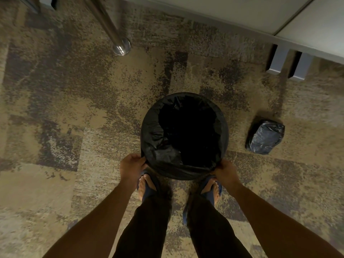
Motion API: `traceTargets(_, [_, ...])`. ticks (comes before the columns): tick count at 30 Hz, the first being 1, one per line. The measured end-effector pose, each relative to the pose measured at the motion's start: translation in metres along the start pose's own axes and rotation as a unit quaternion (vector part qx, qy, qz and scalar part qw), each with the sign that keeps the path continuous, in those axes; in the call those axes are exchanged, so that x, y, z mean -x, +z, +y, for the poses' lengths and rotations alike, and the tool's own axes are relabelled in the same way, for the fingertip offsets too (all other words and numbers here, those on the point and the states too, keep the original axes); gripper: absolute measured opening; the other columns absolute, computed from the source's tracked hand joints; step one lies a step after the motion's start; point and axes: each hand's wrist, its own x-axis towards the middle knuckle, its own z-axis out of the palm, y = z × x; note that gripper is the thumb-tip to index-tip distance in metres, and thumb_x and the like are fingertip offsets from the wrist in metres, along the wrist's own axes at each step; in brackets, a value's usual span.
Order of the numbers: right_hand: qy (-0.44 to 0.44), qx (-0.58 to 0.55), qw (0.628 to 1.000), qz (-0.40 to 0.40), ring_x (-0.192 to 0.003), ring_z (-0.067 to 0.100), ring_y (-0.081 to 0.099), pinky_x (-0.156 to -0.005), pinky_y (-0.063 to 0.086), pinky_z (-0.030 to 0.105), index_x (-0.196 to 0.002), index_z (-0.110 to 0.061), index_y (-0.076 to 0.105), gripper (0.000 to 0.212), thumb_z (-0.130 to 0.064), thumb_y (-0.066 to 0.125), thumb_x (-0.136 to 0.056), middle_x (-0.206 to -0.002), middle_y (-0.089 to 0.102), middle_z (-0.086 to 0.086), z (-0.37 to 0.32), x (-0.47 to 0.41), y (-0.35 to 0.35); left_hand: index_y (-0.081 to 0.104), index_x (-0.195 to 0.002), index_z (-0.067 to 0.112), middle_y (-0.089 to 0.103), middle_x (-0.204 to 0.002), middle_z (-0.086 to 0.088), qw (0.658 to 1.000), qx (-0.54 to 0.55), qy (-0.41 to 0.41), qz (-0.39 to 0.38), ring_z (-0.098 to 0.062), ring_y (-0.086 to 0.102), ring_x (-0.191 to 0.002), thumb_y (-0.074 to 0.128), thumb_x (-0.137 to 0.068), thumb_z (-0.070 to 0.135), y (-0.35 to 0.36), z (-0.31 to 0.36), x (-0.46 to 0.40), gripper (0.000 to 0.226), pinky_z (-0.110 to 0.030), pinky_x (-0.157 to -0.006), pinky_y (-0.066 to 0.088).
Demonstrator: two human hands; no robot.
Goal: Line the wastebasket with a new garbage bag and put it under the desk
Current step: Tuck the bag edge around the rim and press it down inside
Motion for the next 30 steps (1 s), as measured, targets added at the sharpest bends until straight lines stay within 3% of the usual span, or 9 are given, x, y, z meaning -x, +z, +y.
traceTargets(5, [0.048,-0.008,0.999,-0.001,-0.035,0.003,0.047,-0.035,0.037,0.017,-0.055,-0.014,0.054,0.038,0.011,0.058,-0.084,-0.04,0.052,-0.008,0.009,-0.008,0.003,0.069,-0.094,-0.001,0.07,-0.082,-0.016,0.999,-0.033,-0.009,0.013,-0.026,0.067,-0.073,0.05,-0.088,-0.016,0.017,-0.011,-0.01,0.025,-0.029,-0.058,0.058])
traceTargets(9, [0.06,-0.005,0.998,0.003,-0.035,0.004,0.05,-0.031,0.034,0.013,-0.058,-0.013,0.054,0.036,0.008,0.056,-0.088,-0.049,0.054,0.001,0.012,-0.015,0.007,0.071,-0.092,-0.001,0.07,-0.088,-0.022,0.989,-0.132,0.014,0.06,-0.027,0.06,-0.076,0.043,-0.085,-0.012,0.03,-0.017,-0.019,0.031,-0.033,-0.065,0.046])
traceTargets(13, [0.057,-0.023,0.998,-0.006,-0.031,-0.002,0.049,-0.03,0.035,0.012,-0.059,-0.012,0.054,0.036,0.006,0.055,-0.09,-0.036,0.053,-0.009,0.012,-0.015,0.006,0.067,-0.096,-0.007,0.068,-0.08,-0.019,0.998,-0.067,-0.008,0.008,-0.028,0.062,-0.075,0.043,-0.086,-0.013,0.03,-0.014,-0.017,0.027,-0.04,-0.068,0.052])
traceTargets(16, [0.046,-0.032,0.998,0.009,-0.053,0.012,0.061,-0.039,0.045,0.018,-0.078,-0.01,0.064,0.021,0.004,0.054,-0.09,-0.056,0.065,-0.005,0.007,-0.01,0.001,0.068,-0.107,0.003,0.072,-0.101,-0.016,0.998,0.034,-0.026,-0.041,-0.028,0.07,-0.084,0.05,-0.089,-0.011,0.018,-0.003,-0.004,0.029,-0.042,-0.073,0.06])
traceTargets(19, [0.013,-0.014,0.987,0.161,-0.077,0.025,0.06,-0.063,0.045,0.03,-0.108,-0.011,0.062,0.021,-0.004,0.052,-0.09,-0.086,0.064,0.002,0.002,-0.006,-0.007,0.06,-0.123,0.011,0.062,-0.12,-0.006,0.988,-0.021,0.137,0.063,-0.024,0.064,-0.101,0.05,-0.094,0.0,0.012,0.008,0.017,0.032,-0.032,-0.073,0.053])
traceTargets(21, [-0.053,-0.03,0.962,0.265,-0.086,0.028,0.058,-0.069,0.042,0.034,-0.106,-0.015,0.055,0.021,-0.006,0.048,-0.088,-0.094,0.058,0.002,-0.004,-0.001,-0.013,0.058,-0.116,0.013,0.053,-0.115,-0.002,0.92,-0.144,0.34,0.129,-0.022,0.056,-0.098,0.054,-0.095,0.012,0.016,0.017,0.03,0.022,-0.032,-0.074,0.049])
traceTargets(24, [-0.231,0.047,0.922,0.308,-0.091,0.015,0.047,-0.076,0.039,0.029,-0.103,-0.02,0.049,0.014,-0.016,0.048,-0.089,-0.097,0.043,-0.007,-0.022,0.005,-0.015,0.063,-0.108,0.011,0.055,-0.108,-0.004,0.808,-0.266,0.526,-0.003,-0.017,0.053,-0.098,0.052,-0.096,0.017,0.037,0.027,0.039,0.017,-0.028,-0.083,0.048])
traceTargets(27, [-0.391,0.155,0.883,0.206,-0.094,0.014,0.047,-0.081,0.038,0.022,-0.107,-0.018,0.053,0.014,-0.021,0.05,-0.094,-0.102,0.05,-0.002,-0.044,-0.002,-0.002,0.064,-0.123,0.009,0.058,-0.127,-0.007,0.733,-0.416,0.524,-0.125,-0.021,0.054,-0.118,0.051,-0.097,0.01,0.07,0.034,0.033,0.029,-0.029,-0.102,0.047])
traceTargets(30, [-0.387,0.301,0.87,0.056,-0.116,0.025,0.05,-0.095,0.049,0.036,-0.13,-0.014,0.051,0.04,-0.026,0.059,-0.092,-0.126,0.054,0.008,-0.061,-0.017,0.016,0.04,-0.148,0.011,0.037,-0.155,-0.011,0.66,-0.578,0.449,-0.169,-0.031,0.027,-0.146,0.052,-0.099,0.019,0.098,0.034,0.016,0.051,-0.039,-0.121,0.025])
